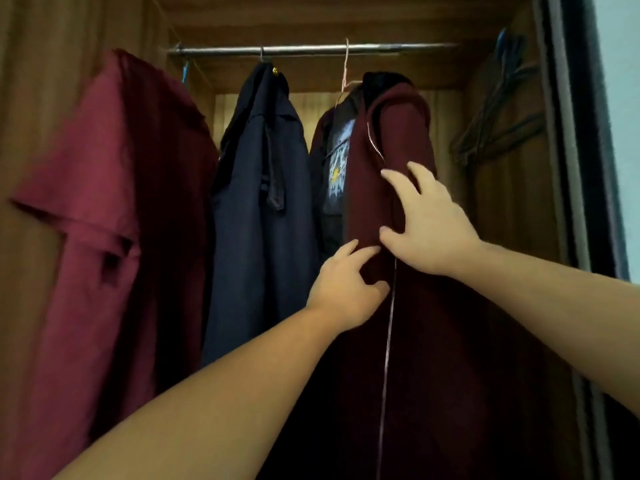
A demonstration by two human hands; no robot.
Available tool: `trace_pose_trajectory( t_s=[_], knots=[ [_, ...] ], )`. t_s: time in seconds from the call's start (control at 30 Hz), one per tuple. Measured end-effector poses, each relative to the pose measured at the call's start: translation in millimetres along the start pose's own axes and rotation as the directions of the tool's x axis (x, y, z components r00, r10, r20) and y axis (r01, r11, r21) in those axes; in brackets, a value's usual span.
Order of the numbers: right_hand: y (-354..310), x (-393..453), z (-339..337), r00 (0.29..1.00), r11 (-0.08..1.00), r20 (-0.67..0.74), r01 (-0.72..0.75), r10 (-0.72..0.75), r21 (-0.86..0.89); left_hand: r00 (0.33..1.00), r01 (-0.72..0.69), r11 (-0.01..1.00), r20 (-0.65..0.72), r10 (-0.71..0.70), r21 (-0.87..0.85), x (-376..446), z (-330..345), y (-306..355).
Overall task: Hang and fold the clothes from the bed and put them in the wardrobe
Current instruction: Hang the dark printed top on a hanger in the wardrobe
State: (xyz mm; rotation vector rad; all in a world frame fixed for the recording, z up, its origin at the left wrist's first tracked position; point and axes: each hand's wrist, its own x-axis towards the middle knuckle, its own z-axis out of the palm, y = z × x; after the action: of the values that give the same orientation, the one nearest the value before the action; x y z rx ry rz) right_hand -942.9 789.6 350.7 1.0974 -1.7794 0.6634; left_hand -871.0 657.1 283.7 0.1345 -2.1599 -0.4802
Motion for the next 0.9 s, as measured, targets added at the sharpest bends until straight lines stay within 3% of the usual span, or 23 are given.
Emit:
trace_pose_trajectory(
  t_s=[0.1, 0.3, 0.43, 0.6, 0.73, 0.9],
  knots=[
    [7.6, -76.2, -1.6, 0.990, 0.999, 0.143, 0.007, -0.012, 0.033, 0.996, -0.011, 1.000, 0.090, 0.011, 0.002, -41.9, 10.7, -3.0],
    [17.3, -202.1, -17.3, 0.918, 0.994, 0.383, -0.108, 0.106, -0.016, 0.972, -0.030, 0.999, 0.233, 0.036, -0.028, -122.6, 38.0, -9.3],
    [-2.3, -240.7, -22.0, 0.900, 0.989, 0.429, -0.020, 0.081, -0.144, 0.923, -0.167, 0.986, 0.347, 0.163, -0.020, -173.9, 56.3, -18.9],
    [-34.2, -282.6, -36.3, 0.876, 0.958, 0.422, -0.135, 0.235, -0.254, 0.908, -0.214, 0.967, 0.337, 0.249, -0.140, -205.4, 70.5, -30.2],
    [-67.6, -332.5, -58.8, 0.802, 0.837, 0.347, -0.313, 0.486, -0.450, 0.864, -0.284, 0.916, 0.337, 0.373, -0.284, -227.5, 85.8, -28.6],
    [-119.6, -398.3, -119.8, 0.599, 0.559, 0.211, -0.483, 0.773, -0.674, 0.749, -0.363, 0.820, 0.385, 0.539, -0.442, -280.9, 95.3, 8.8]
  ],
)
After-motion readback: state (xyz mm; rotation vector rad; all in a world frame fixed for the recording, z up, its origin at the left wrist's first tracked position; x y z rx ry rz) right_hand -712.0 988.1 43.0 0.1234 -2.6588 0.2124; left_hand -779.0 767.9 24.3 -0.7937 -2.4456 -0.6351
